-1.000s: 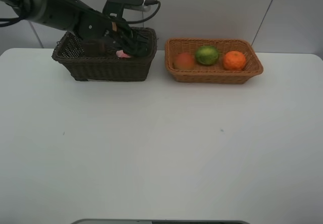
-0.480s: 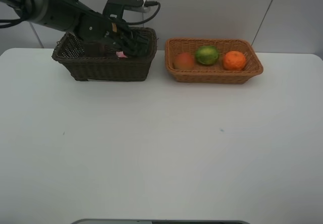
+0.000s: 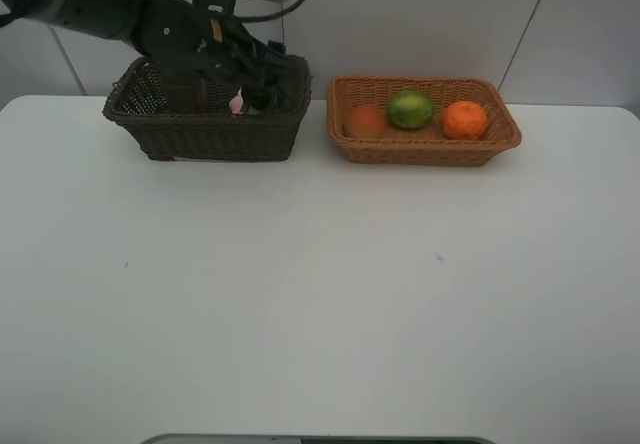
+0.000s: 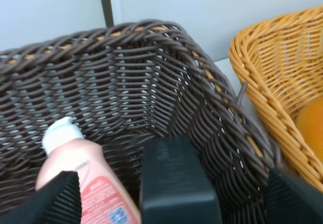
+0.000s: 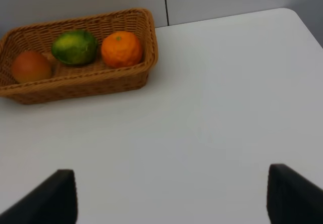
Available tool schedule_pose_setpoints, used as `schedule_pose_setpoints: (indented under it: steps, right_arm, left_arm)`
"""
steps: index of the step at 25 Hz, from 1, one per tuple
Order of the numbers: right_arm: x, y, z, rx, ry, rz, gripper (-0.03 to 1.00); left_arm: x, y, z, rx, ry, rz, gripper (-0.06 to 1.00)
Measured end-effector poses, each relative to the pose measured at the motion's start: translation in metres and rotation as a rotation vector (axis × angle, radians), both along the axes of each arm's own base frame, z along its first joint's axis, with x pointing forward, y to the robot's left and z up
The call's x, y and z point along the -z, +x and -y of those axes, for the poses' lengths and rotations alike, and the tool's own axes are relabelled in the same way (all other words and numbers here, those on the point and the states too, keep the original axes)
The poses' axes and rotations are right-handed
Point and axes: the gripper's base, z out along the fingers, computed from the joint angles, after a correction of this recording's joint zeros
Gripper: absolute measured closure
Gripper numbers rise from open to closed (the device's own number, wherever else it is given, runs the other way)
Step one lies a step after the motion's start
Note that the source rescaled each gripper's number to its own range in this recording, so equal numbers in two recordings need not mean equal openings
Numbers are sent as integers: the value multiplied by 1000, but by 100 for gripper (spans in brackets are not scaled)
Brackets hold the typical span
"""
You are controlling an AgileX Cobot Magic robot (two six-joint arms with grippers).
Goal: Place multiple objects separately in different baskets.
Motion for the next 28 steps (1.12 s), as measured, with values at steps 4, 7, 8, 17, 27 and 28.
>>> schedule_pose_setpoints:
  steps: [4, 7, 8, 17, 27, 28]
  right_arm:
    - [0, 0, 0, 0, 0, 0, 34]
    - [0, 0, 0, 0, 0, 0, 34]
    - [0, 0, 0, 0, 0, 0, 34]
    - [0, 0, 0, 0, 0, 0, 34]
    - [0, 0, 0, 0, 0, 0, 34]
    - [0, 0, 0, 0, 0, 0, 34]
  left_arm:
    - [-30, -10, -15, -52, 34, -31, 1]
    - [-56, -21, -30, -116, 44, -77, 1]
    - [-64, -25, -36, -139, 32, -87, 1]
    - [-122, -114, -111, -204, -7, -111, 1]
    - [-169, -257, -161, -253, -10, -69, 1]
    - [-173, -273, -163, -249, -21, -58, 1]
